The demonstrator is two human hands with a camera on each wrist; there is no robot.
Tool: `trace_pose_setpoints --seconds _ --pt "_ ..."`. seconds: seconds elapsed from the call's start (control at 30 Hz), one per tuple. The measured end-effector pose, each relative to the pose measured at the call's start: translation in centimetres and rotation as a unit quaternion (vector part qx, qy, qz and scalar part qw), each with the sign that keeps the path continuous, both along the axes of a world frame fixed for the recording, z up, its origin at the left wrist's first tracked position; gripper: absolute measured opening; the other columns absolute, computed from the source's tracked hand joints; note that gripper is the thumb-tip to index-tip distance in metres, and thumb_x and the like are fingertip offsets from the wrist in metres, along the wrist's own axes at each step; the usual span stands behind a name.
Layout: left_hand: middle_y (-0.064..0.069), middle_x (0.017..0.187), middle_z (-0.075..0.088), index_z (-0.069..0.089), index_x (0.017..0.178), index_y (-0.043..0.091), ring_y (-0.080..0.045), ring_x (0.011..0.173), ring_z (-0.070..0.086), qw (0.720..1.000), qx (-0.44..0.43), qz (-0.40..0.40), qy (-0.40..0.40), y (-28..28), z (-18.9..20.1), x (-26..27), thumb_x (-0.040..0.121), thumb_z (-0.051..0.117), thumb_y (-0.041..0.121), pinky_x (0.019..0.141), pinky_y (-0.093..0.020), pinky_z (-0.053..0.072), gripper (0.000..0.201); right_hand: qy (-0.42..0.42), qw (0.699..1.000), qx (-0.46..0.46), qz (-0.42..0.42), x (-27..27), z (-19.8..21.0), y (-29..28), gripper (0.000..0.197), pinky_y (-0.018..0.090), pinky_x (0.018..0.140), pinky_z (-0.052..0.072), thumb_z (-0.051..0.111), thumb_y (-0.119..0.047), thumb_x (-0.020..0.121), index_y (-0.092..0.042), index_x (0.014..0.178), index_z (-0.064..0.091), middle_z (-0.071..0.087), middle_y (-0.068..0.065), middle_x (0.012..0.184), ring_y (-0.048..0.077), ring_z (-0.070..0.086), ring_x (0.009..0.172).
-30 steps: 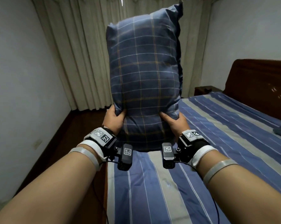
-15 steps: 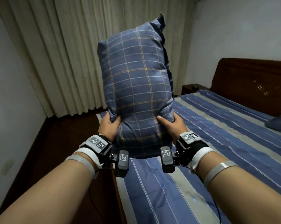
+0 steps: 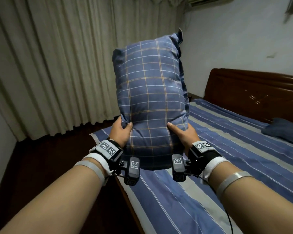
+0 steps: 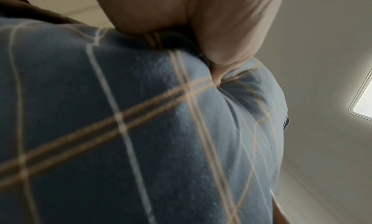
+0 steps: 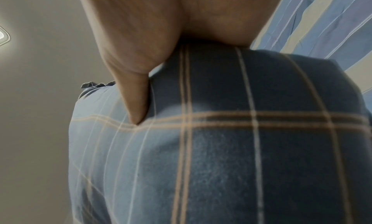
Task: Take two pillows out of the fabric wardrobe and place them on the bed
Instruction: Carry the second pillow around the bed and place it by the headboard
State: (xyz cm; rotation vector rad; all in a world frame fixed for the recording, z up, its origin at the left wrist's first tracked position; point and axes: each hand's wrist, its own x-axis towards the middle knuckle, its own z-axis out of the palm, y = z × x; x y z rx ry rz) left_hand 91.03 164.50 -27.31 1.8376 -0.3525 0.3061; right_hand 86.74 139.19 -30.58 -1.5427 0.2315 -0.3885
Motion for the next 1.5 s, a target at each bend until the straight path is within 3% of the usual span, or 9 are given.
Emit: trace_pose_setpoints --seconds 0.13,0.43,0.53,0.73,0.9,1.1,1.23,1.37,1.5 --pt "-0.017 0.13 0.063 0.053 0.132 0.0 -0.019 0.117 0.057 1.0 -0.009 -0.029 0.001 0.7 -0.2 5.3 0.096 0.056 0.005 0.089 -0.015 0.038 0.036 -0.022 1.0 -0.01 -0.001 3.6 0.4 1.3 0.055 0.058 0.102 0.057 0.094 -0.049 0.056 -0.026 0.102 0.074 0.082 0.007 0.111 0.032 0.078 0.106" --pt "-0.012 0.129 0.063 0.051 0.134 0.002 -0.02 0.118 0.059 1.0 -0.009 -0.004 0.006 6.2 -0.3 23.7 0.096 0.056 0.004 0.099 -0.024 0.043 0.038 -0.023 0.998 0.041 0.033 25.7 -2.6 6.4 0.08 0.058 0.102 0.057 0.097 -0.061 0.051 -0.026 0.118 0.071 0.081 0.003 0.115 0.03 0.077 0.108" --pt "-0.01 0.125 0.065 0.053 0.131 0.002 -0.025 0.117 0.062 0.999 -0.003 0.036 0.0 10.6 1.3 30.4 0.096 0.057 0.005 0.105 -0.035 0.045 0.036 -0.037 0.996 0.052 0.064 33.2 -0.8 11.1 0.073 0.059 0.104 0.056 0.093 -0.044 0.059 -0.018 0.123 0.07 0.08 0.008 0.118 0.032 0.076 0.11" --pt "-0.012 0.123 0.065 0.055 0.129 -0.001 -0.02 0.111 0.059 0.992 0.013 0.121 -0.024 21.3 3.5 42.3 0.096 0.059 0.009 0.098 -0.027 0.044 0.035 -0.054 0.989 0.049 0.129 48.0 2.2 21.5 0.059 0.057 0.106 0.055 0.093 -0.045 0.058 -0.023 0.11 0.075 0.082 0.004 0.114 0.029 0.077 0.109" --pt "-0.01 0.126 0.068 0.058 0.127 0.008 -0.026 0.118 0.063 0.99 -0.008 0.134 -0.053 31.0 3.9 54.5 0.093 0.063 0.02 0.108 -0.049 0.046 0.037 -0.057 0.986 0.029 0.156 59.1 4.8 29.7 0.03 0.058 0.104 0.056 0.088 -0.028 0.081 -0.026 0.107 0.073 0.081 0.007 0.112 0.032 0.075 0.11" --pt "-0.004 0.121 0.067 0.056 0.129 0.01 -0.026 0.118 0.063 0.995 -0.029 0.072 -0.068 39.5 6.7 68.2 0.095 0.061 0.014 0.106 -0.043 0.047 0.035 -0.08 0.988 0.013 0.134 70.5 9.1 38.0 0.032 0.024 0.071 0.058 0.079 -0.018 0.091 -0.018 0.119 0.063 0.075 -0.001 0.104 0.01 0.072 0.09" --pt "-0.005 0.131 0.065 0.052 0.134 0.016 -0.024 0.122 0.061 0.992 -0.061 0.037 -0.101 43.2 8.1 77.0 0.09 0.065 0.021 0.108 -0.052 0.046 0.046 -0.092 0.99 0.024 0.108 77.6 10.5 41.3 0.044 0.048 0.093 0.063 0.086 -0.02 0.085 -0.023 0.123 0.065 0.08 0.005 0.115 0.027 0.077 0.107" --pt "0.008 0.135 0.063 0.046 0.137 0.041 -0.016 0.125 0.06 0.991 -0.111 -0.027 -0.065 45.7 8.9 84.4 0.075 0.077 0.056 0.107 -0.047 0.047 0.071 -0.108 0.989 0.043 0.097 84.2 11.1 43.8 0.038 0.041 0.088 0.062 0.082 -0.018 0.088 -0.036 0.116 0.065 0.081 -0.005 0.111 0.016 0.078 0.1" --pt "0.004 0.137 0.062 0.043 0.14 0.03 -0.016 0.128 0.058 0.994 -0.093 -0.048 -0.032 47.9 7.3 93.1 0.063 0.078 0.067 0.113 -0.048 0.042 0.093 -0.073 0.99 0.041 0.113 92.5 8.6 46.7 0.058 0.052 0.102 0.057 0.086 -0.028 0.084 -0.035 0.135 0.059 0.079 -0.001 0.122 0.027 0.075 0.112"
